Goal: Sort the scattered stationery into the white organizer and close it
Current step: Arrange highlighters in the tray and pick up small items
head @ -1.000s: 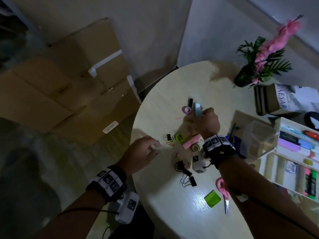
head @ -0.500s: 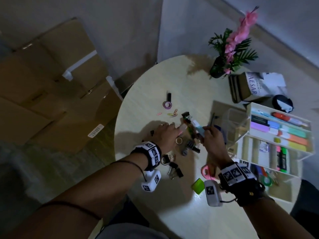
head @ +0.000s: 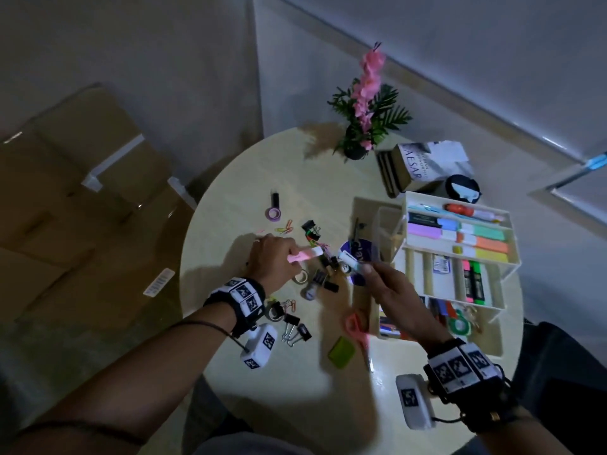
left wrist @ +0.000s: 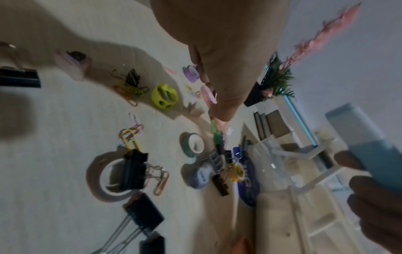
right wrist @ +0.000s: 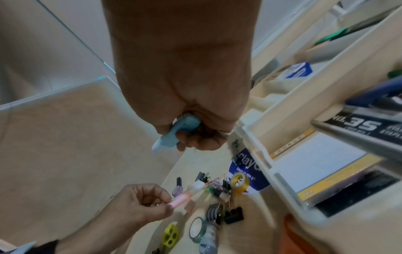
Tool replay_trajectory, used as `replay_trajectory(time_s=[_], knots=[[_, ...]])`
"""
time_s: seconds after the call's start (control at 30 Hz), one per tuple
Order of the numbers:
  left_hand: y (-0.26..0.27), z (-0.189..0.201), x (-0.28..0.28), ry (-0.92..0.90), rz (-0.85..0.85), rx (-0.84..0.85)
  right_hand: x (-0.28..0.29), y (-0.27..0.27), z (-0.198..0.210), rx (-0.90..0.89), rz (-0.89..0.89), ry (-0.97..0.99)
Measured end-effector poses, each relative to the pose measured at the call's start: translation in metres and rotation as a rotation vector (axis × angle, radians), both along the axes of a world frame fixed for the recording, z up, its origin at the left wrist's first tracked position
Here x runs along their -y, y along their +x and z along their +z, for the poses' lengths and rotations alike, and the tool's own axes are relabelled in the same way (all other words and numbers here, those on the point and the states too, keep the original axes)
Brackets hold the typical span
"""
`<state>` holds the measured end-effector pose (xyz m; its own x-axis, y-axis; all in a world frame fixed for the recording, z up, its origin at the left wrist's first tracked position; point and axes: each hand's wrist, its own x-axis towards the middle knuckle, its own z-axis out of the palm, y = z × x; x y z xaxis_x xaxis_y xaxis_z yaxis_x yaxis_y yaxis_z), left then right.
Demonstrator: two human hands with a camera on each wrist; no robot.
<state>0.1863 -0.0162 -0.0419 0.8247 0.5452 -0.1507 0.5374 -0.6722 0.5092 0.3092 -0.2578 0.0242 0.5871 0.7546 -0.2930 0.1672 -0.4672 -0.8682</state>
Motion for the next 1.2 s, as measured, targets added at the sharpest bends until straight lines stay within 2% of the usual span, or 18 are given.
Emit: replay_trajectory(time_s=[0.23, 0.33, 0.43, 0.67, 0.87, 1.2], knots=[[0.024, 0.054, 0.029, -0.126, -0.015, 0.297, 0.067, 0.038, 0.026, 0.037, -0.045, 0.057], [0.052, 0.086, 0.057, -0.1, -0.102, 0.375, 0.098, 0.059, 0.033, 0.034, -0.082, 0.078], [0.085, 0.099, 0.087, -0.079, -0.22, 0.372, 0.126, 0.08, 0.035, 0.043, -0.134, 0.087], [0.142, 0.082, 0.136, -0.052, -0.35, 0.278, 0.186, 0.114, 0.038, 0.098, -0.218, 0.15], [0.163, 0.081, 0.145, 0.057, -0.332, 0.205, 0.226, 0.142, 0.011, 0.208, -0.282, 0.083], [0.169, 0.076, 0.149, 0.157, -0.418, 0.132, 0.229, 0.158, -0.002, 0.172, -0.206, 0.058]])
